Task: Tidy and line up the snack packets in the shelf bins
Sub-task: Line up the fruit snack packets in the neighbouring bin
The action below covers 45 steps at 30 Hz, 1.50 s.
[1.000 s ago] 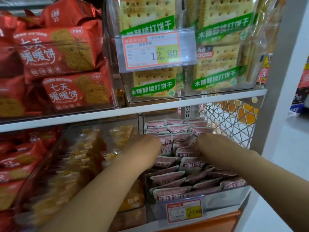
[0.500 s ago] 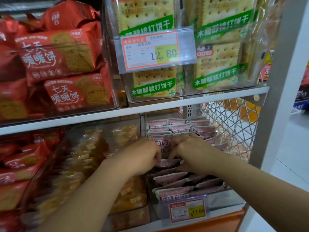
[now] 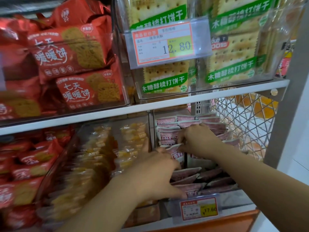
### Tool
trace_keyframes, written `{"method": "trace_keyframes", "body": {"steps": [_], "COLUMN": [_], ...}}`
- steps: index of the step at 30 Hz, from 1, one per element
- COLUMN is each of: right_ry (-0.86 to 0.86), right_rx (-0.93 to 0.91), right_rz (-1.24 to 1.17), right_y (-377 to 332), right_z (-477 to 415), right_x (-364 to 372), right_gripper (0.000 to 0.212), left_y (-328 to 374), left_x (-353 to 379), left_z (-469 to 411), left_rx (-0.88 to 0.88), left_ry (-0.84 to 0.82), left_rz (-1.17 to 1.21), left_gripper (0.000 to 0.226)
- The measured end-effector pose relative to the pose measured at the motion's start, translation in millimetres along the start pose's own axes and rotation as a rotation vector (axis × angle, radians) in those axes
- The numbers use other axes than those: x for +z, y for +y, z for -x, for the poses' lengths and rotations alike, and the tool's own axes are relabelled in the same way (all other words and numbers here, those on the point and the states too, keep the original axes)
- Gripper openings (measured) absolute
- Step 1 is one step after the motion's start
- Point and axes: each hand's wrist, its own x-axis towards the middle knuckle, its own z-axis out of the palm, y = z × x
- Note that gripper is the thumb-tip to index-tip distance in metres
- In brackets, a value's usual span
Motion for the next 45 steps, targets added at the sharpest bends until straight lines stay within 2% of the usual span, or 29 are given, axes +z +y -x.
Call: {"method": "trace_keyframes", "body": {"steps": [3, 6, 9, 12, 14, 16, 17, 19, 22, 28, 30, 33, 36, 41, 45], "right_ry": [-0.002, -0.031, -0.202, -0.200, -0.142, -0.114, -0.114, -0.108, 0.005, 0.224, 0.262, 0.171, 0.050, -0.201, -0.282], "right_rx": [-0.019, -0.038, -0.031, -0.030, -0.015, -0.038, -0.041, -0.019, 0.009, -0.065, -0.072, -0.117, -0.132, -0.170, -0.193], "right_rz": [-0.211, -0.339, -0.159, 0.113, 0.206, 0.224, 0.186, 0.038, -0.216, -0.333, -0.444, -0.521, -0.468, -0.407, -0.263], "right_y": [7.9, 21.2, 33.7, 32.7, 28.3, 27.4, 28.1, 30.4, 34.3, 12.2, 2.7, -12.8, -22.8, -34.8, -43.0], "right_z": [6.1, 20.0, 33.3, 37.9, 38.0, 38.0, 38.7, 41.6, 45.1, 80.5, 93.6, 102.5, 101.5, 91.5, 84.1], "right_x": [-8.7, -36.3, -49.9, -34.0, -23.4, -20.3, -21.5, -31.5, -62.3, -97.2, -98.9, -86.1, -56.5, -15.2, -17.5], "right_gripper": [0.018, 0.008, 0.011, 0.021, 0.024, 0.014, 0.008, 0.022, 0.023, 0.022, 0.017, 0.018, 0.027, 0.014, 0.009], "left_y": [1.7, -4.3, -5.5, -3.7, -3.5, -4.4, -5.4, -8.8, -13.5, -17.2, -18.4, -19.6, -24.7, -30.4, -31.4], "left_x": [9.5, 12.0, 13.5, 13.5, 13.6, 14.0, 14.1, 13.7, 12.7, 9.1, 8.9, 5.9, 3.3, 8.2, 9.9], "left_z": [-7.8, -15.2, -21.8, -25.7, -26.2, -25.2, -24.4, -23.3, -22.1, -22.2, -22.8, -22.3, -22.4, -25.8, -26.8], "left_rx": [-0.025, -0.092, -0.114, -0.127, -0.098, -0.062, -0.053, -0.043, -0.029, -0.066, -0.088, -0.098, -0.066, 0.001, 0.014], "left_ry": [0.157, 0.221, 0.218, 0.227, 0.251, 0.251, 0.235, 0.214, 0.198, 0.211, 0.216, 0.224, 0.200, 0.178, 0.190], "left_rz": [-0.059, -0.077, -0.104, -0.045, -0.006, 0.042, 0.074, 0.120, 0.124, 0.102, 0.086, 0.170, 0.272, 0.332, 0.340], "left_gripper": [0.037, 0.042, 0.054, 0.064, 0.053, 0.037, 0.031, 0.022, 0.020, 0.008, 0.015, 0.028, 0.019, 0.015, 0.013]}}
